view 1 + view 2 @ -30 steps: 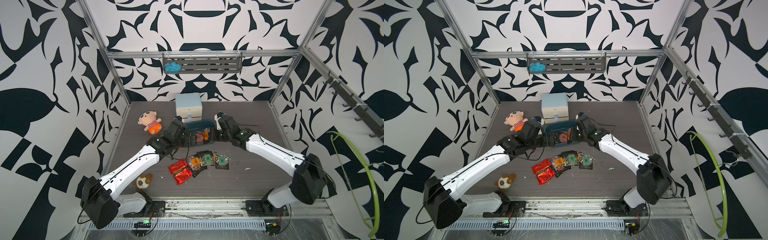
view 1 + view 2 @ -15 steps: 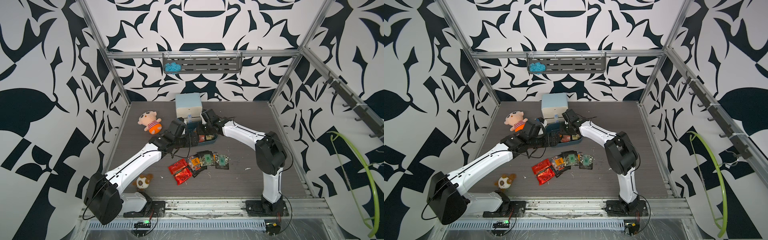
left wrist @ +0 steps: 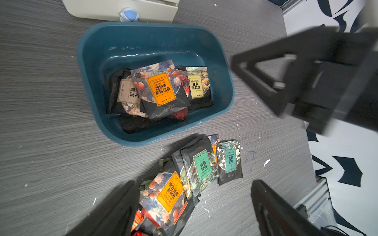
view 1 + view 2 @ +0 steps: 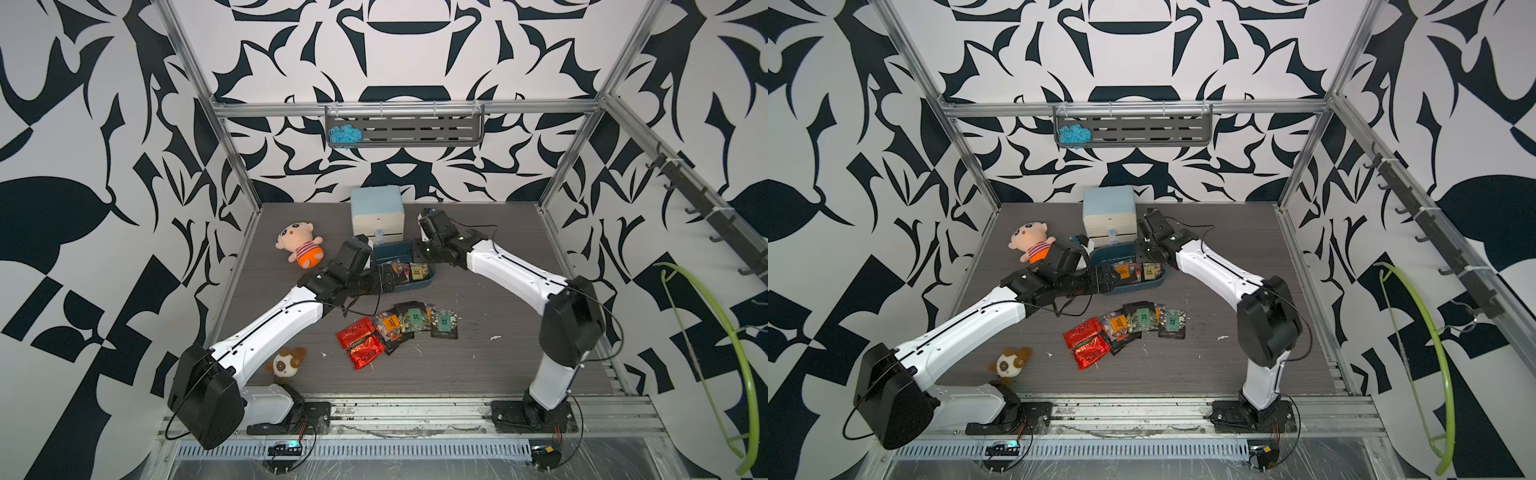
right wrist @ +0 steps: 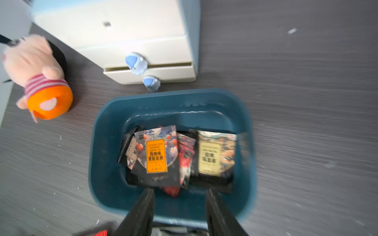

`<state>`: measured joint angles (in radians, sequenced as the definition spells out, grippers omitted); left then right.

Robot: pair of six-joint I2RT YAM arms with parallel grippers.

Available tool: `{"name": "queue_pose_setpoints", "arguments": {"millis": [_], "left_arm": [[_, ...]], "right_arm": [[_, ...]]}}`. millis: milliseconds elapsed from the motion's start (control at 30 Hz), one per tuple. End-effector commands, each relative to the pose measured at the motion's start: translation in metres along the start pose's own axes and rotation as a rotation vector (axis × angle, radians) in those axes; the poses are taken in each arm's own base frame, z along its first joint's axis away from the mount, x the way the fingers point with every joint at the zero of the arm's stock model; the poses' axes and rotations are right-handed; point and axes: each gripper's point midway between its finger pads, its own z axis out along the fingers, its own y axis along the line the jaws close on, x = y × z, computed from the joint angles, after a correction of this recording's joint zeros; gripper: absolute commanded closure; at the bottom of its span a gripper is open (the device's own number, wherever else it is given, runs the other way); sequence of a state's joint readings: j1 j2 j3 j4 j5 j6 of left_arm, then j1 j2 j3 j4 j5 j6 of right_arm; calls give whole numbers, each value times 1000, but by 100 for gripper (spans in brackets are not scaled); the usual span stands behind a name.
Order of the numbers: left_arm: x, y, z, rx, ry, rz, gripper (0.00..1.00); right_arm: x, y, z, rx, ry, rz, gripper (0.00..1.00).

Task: Put the tea bags into the storage box
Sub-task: Pick up the tea bag from the center of the board.

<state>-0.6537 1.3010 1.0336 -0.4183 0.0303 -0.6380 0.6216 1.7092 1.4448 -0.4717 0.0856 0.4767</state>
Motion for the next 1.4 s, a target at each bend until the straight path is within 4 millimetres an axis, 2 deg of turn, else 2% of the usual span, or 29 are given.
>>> {"name": "queue_pose_setpoints", "arguments": {"millis": [0,100,133,233,333,433,600,733,900,1000,1033,1133,1233,1367], "left_arm": [[-3,-7,-3,36,-4,22,9],[-2,-9,-2,45,5,38,9],[-2,-10,-2,48,8,44,10],[-5,-13,-5,47,15,79,10],[-9,-14,-9,40,2,112,11],[-10,-11,-11,23,-4,116,12],[-3,-14,-8,55,14,8,20],[9,-23,2,108,35,-111,27],[35,-43,26,152,129,-171,29],[50,-47,46,135,164,-176,37],[54,-46,54,125,176,-184,43],[64,-51,73,139,218,-211,56],[74,-62,88,142,262,-199,59],[87,-66,106,115,296,-178,60]], "right_arm": [[-8,-22,-44,69,-139,-56,55],[7,-44,-70,94,-214,-61,55],[14,-53,-76,101,-224,-56,52],[41,-80,-85,115,-213,-30,50],[76,-96,-80,60,-159,21,51],[108,-108,-68,27,-115,78,58],[144,-112,-48,-31,-72,129,62],[154,-105,-38,-95,-68,119,64],[159,-94,-26,-169,-53,122,66],[166,-87,-18,-204,-3,127,72],[167,-86,-16,-208,12,126,75],[169,-90,-11,-177,27,131,79],[173,-97,-7,-138,46,141,80],[186,-106,-4,-94,93,143,81]]}}
